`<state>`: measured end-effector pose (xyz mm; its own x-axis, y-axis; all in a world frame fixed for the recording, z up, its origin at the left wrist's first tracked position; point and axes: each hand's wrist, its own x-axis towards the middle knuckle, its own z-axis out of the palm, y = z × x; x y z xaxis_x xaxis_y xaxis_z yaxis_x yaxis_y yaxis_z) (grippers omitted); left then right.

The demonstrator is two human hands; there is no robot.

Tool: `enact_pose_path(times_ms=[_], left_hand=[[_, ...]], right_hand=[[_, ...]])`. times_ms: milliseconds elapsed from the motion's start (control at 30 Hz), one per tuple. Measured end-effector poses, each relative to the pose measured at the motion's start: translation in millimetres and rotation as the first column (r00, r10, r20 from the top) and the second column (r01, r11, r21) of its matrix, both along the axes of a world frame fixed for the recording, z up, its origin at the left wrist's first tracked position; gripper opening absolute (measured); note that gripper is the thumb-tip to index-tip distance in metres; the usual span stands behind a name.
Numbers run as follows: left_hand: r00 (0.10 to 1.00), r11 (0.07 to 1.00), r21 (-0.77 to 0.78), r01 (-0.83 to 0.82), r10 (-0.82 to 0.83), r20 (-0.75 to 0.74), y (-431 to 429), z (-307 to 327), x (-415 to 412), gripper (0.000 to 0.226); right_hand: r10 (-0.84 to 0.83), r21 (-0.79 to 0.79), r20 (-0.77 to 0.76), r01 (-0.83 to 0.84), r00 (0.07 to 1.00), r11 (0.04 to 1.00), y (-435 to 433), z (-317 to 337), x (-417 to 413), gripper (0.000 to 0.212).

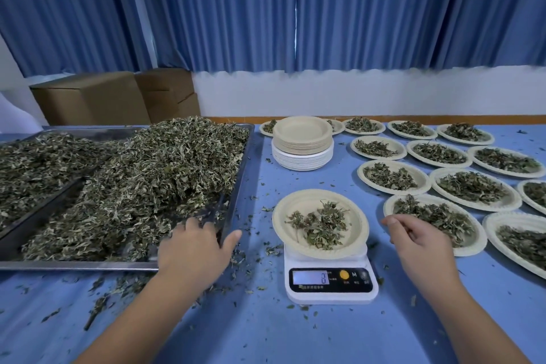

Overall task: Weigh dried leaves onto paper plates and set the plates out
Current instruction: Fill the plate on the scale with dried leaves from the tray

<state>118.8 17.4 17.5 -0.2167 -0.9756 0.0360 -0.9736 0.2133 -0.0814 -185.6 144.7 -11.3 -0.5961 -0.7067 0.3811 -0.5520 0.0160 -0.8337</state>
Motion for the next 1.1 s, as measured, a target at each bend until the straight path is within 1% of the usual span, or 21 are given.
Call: enact_pose_path(times_ms=[67,100,167,267,300,367,433,500,600,667,733,800,933,1033,1100], left_hand=[[1.0,0.996,0.086,-0.008,0.009,-0.012,0,-6,5,0.078],[1.0,0.995,0.1,-0.001,0.003,-0.013,0,-7,6,0.078],[1.0,0.997,0.079,-0.005,0.005,0.004,0,-6,6,0.078],[0.997,0.999,-0.001,-0.042,0.042,0.057,3,-6,2,0.075],[0.997,0.998,0.01,-0.054,0.053,0.051,4,-6,1,0.075],[0.998,0.994,0.091,-0.059,0.059,0.0,4,-8,1,0.076],[0.998,0.989,0.146,-0.025,0.032,-0.047,2,-9,3,0.074],[0.998,0.992,0.119,0.029,-0.021,-0.065,2,-11,6,0.065],[0.994,0.997,0.006,0.08,-0.08,-0.08,8,-12,6,0.052],[0.991,0.993,-0.069,0.099,-0.105,-0.086,11,-12,6,0.048],[0.983,0.987,-0.116,0.11,-0.126,-0.135,13,-12,8,0.046],[0.967,0.986,-0.127,0.112,-0.137,-0.216,10,-11,10,0.049],[0.927,0.991,-0.088,0.099,-0.124,-0.354,-1,-9,16,0.05],[0.905,0.991,-0.085,0.101,-0.127,-0.406,-11,-6,20,0.046],[0.904,0.99,-0.091,0.108,-0.136,-0.406,-17,-3,21,0.043]], right_hand=[[0.002,0.0,0.004,-0.002,1.0,1.0,-1,-1,1,0.029],[0.005,-0.002,0.001,-0.005,1.0,1.0,-1,-1,1,0.03],[0.004,-0.007,-0.003,-0.004,1.0,1.0,0,-2,2,0.03],[0.002,-0.011,0.005,-0.002,1.0,1.0,0,-3,1,0.03],[0.005,-0.014,0.006,-0.005,1.0,1.0,1,-3,1,0.029],[0.009,-0.018,0.011,-0.008,1.0,1.0,1,-4,1,0.029],[0.008,-0.019,0.016,-0.008,1.0,1.0,0,-4,1,0.031],[0.005,-0.015,0.016,-0.005,1.0,1.0,0,-4,0,0.032],[0.002,-0.012,0.009,-0.002,1.0,1.0,0,-4,-1,0.033],[0.006,-0.019,0.0,-0.006,1.0,1.0,0,-4,-1,0.033],[0.007,-0.016,-0.004,-0.007,1.0,1.0,0,-4,-1,0.033],[0.005,-0.016,-0.011,-0.006,1.0,1.0,0,-4,-1,0.034],[0.003,-0.01,-0.016,-0.003,1.0,1.0,0,-5,-3,0.033],[-0.001,-0.002,-0.015,0.001,1.0,1.0,0,-6,-3,0.031],[-0.006,0.001,-0.021,0.006,1.0,1.0,0,-6,-2,0.031]])
